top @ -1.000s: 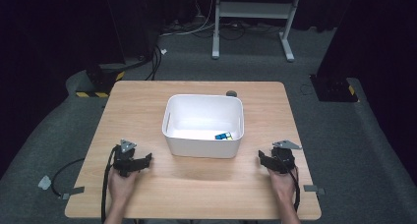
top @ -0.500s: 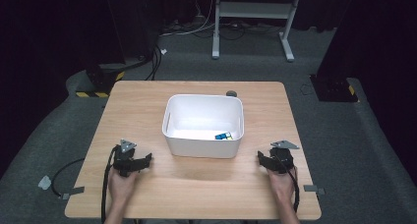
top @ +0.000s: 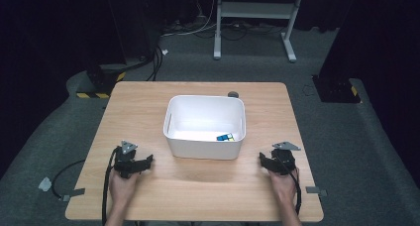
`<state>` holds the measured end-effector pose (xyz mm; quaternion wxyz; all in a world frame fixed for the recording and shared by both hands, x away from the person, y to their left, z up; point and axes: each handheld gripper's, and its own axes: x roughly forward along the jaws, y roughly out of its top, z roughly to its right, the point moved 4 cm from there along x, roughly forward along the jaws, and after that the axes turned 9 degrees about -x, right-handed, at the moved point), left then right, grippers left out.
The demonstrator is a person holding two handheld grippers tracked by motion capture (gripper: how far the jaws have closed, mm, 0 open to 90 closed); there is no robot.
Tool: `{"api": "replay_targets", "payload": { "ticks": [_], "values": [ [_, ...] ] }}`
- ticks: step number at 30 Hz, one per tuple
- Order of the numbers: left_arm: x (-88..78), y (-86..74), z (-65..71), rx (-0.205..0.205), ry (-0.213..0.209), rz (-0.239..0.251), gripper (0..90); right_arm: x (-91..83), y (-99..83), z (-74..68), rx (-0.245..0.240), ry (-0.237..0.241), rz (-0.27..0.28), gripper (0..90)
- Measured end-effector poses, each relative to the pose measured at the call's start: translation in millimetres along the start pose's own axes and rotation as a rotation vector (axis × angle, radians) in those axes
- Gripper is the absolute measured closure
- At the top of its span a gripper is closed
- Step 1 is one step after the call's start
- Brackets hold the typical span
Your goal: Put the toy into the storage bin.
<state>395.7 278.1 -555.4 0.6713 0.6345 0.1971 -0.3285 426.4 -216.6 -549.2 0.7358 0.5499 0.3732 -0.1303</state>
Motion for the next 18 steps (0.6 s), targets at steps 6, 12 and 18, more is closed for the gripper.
{"api": "replay_targets", "payload": {
  "ticks": [6,12,18],
  "values": [
    [0.0,0.0,0.0,0.000,0.000,0.000,17.1,1.2,-0.7,-1.5,-0.009,-0.013,0.009,31.5],
    [0.0,-0.1,0.0,-0.001,0.000,0.000,17.1,2.0,-0.5,-0.1,-0.004,-0.022,0.002,26.9],
    [-0.1,-0.1,0.0,-0.001,0.000,0.000,17.1,2.1,-0.6,-0.2,-0.001,-0.027,0.002,26.7]
  ]
}}
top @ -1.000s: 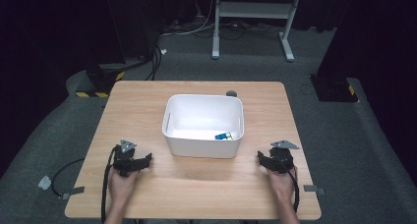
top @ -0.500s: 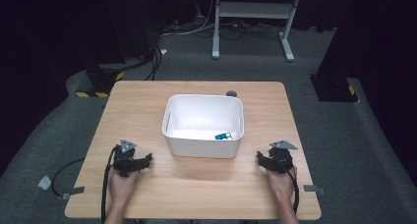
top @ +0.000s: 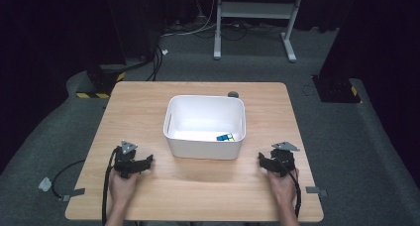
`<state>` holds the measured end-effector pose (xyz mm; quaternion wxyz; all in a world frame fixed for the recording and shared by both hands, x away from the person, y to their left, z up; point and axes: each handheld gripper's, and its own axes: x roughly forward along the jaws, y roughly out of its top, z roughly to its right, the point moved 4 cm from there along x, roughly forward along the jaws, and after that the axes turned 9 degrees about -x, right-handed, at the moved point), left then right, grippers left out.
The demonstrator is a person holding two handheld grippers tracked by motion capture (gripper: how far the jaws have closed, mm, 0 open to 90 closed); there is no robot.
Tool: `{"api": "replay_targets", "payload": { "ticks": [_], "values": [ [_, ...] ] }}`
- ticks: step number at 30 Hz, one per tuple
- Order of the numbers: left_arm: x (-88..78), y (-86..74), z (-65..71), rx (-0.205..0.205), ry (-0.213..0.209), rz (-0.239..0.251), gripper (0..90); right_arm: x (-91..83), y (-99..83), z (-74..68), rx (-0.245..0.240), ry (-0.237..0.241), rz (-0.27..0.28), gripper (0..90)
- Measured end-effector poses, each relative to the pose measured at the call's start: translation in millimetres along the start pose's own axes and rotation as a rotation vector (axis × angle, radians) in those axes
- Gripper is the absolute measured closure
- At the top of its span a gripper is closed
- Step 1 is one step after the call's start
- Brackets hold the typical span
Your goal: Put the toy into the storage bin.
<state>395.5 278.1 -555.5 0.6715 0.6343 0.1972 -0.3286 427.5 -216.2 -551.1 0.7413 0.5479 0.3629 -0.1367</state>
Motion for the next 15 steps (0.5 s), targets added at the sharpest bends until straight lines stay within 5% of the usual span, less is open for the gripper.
{"api": "replay_targets", "payload": {
  "ticks": [15],
  "values": [
    [0.2,0.1,0.1,0.002,-0.003,-0.001,16.3,-1.0,-0.7,-2.2,0.016,-0.013,-0.005,25.5]
  ]
}}
